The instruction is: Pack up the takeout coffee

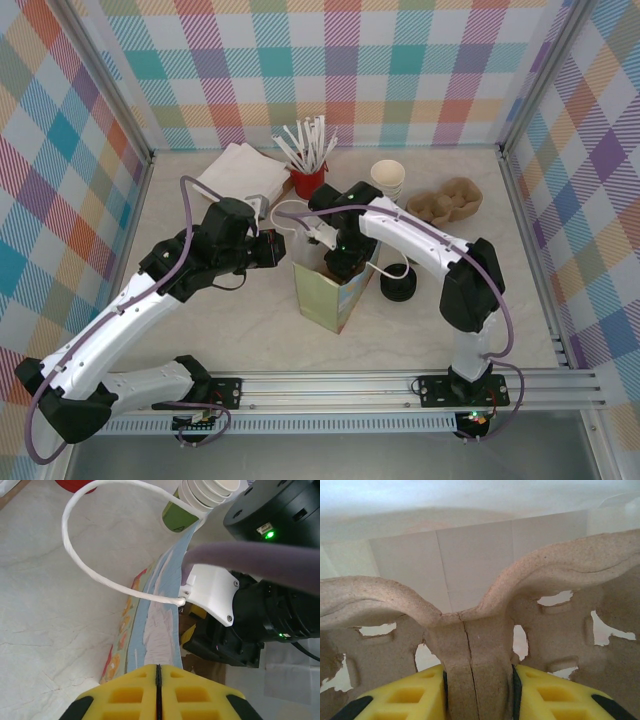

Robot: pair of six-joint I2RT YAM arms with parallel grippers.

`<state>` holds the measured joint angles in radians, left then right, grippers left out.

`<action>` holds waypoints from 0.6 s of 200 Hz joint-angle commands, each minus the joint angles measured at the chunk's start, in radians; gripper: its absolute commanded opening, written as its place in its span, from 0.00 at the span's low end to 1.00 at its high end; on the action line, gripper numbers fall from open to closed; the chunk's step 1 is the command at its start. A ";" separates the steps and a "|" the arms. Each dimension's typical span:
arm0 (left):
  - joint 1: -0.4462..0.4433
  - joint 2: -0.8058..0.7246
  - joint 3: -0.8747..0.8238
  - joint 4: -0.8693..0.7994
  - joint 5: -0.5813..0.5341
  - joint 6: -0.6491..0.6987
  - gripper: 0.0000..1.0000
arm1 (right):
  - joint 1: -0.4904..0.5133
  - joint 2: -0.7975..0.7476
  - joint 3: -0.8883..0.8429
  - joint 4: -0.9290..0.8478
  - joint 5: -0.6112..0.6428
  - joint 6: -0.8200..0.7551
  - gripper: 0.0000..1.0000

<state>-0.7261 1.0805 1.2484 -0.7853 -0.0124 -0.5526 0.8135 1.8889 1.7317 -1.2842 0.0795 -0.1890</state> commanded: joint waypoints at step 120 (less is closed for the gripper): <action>-0.016 -0.010 0.067 -0.039 -0.038 0.019 0.12 | 0.009 0.060 -0.098 0.036 0.016 -0.044 0.36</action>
<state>-0.7319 1.0866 1.2755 -0.8021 -0.0387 -0.5526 0.8135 1.9255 1.6554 -1.2381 0.0910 -0.2188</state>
